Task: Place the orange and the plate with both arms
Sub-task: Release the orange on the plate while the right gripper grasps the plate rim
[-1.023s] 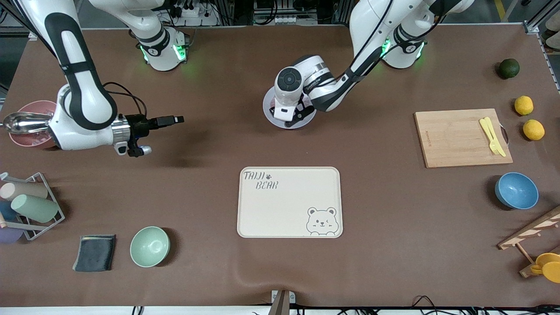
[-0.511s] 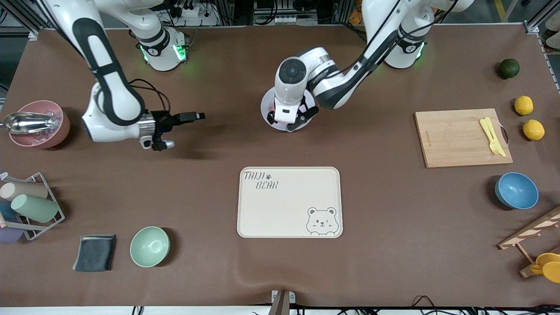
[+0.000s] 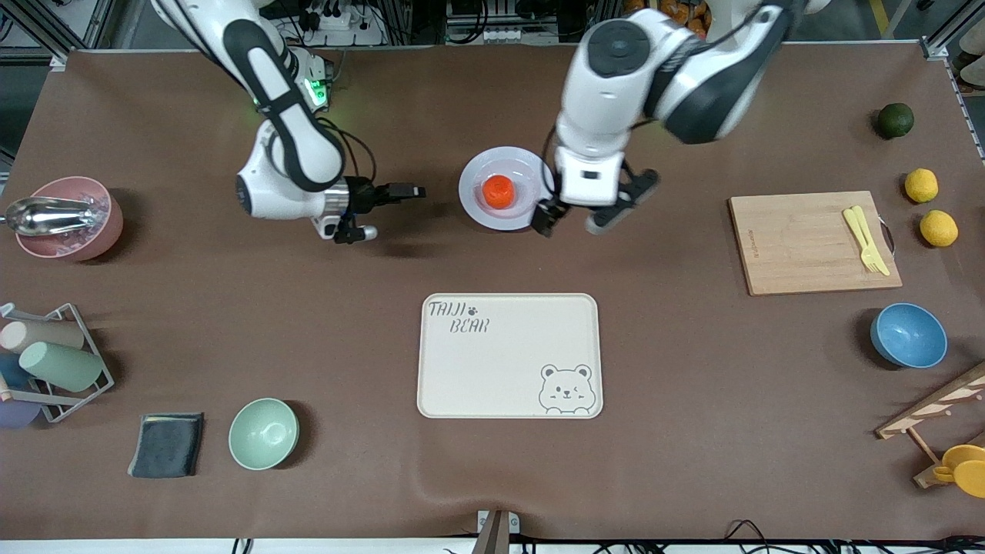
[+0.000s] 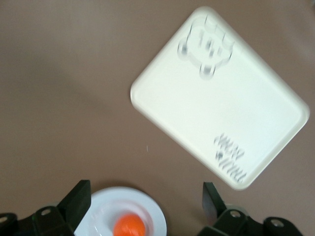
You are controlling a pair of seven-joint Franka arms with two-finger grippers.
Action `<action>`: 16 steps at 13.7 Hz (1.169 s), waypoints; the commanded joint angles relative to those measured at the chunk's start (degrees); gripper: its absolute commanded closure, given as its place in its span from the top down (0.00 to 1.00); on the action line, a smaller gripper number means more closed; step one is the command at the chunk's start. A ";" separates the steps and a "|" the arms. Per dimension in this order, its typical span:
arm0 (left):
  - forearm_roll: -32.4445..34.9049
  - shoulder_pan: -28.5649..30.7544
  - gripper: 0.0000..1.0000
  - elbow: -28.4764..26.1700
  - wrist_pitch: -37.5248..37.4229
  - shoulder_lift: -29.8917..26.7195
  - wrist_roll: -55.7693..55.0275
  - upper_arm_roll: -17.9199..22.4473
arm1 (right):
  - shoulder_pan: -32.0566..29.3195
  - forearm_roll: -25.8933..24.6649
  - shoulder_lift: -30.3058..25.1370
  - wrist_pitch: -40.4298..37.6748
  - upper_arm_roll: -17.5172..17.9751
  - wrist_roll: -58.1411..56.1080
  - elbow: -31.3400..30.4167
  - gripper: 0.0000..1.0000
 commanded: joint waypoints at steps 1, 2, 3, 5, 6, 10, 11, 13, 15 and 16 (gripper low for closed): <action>0.43 7.02 1.00 6.61 -6.95 1.25 11.35 -0.54 | 6.83 10.20 3.00 4.42 -0.70 -2.25 0.08 1.00; 0.42 9.31 1.00 8.02 -9.06 1.17 16.35 -0.72 | 7.99 14.25 4.32 4.61 -0.61 -4.96 0.17 1.00; 0.34 10.72 1.00 9.17 -10.82 0.99 21.53 -0.63 | 8.87 18.55 5.64 4.52 -0.61 -8.38 0.26 1.00; 0.16 15.11 1.00 11.63 -14.52 -0.15 29.72 -0.72 | 12.20 26.12 7.49 4.61 -0.70 -12.10 0.70 1.00; -0.01 17.22 1.00 12.60 -15.92 -0.24 34.46 -0.98 | 13.96 29.02 7.93 4.70 -0.70 -12.63 0.87 1.00; -3.51 16.82 1.00 13.93 -20.14 -5.59 49.32 7.32 | 16.26 32.30 8.20 6.45 -0.61 -12.73 1.49 1.00; -5.27 14.89 1.00 14.10 -21.38 -5.95 53.10 11.28 | 16.87 32.57 8.20 6.54 -0.61 -12.73 1.66 1.00; -6.25 12.77 1.00 13.84 -22.61 -8.76 63.89 18.24 | 18.80 35.45 8.29 7.24 -0.70 -12.73 1.93 1.00; -6.17 10.05 1.00 13.75 -25.59 -10.60 67.72 23.25 | 20.39 36.87 8.37 8.38 -0.70 -13.86 2.46 0.78; -6.17 9.51 1.00 13.84 -26.56 -10.70 68.16 24.49 | 20.48 37.05 8.38 8.74 -0.70 -15.17 2.54 0.19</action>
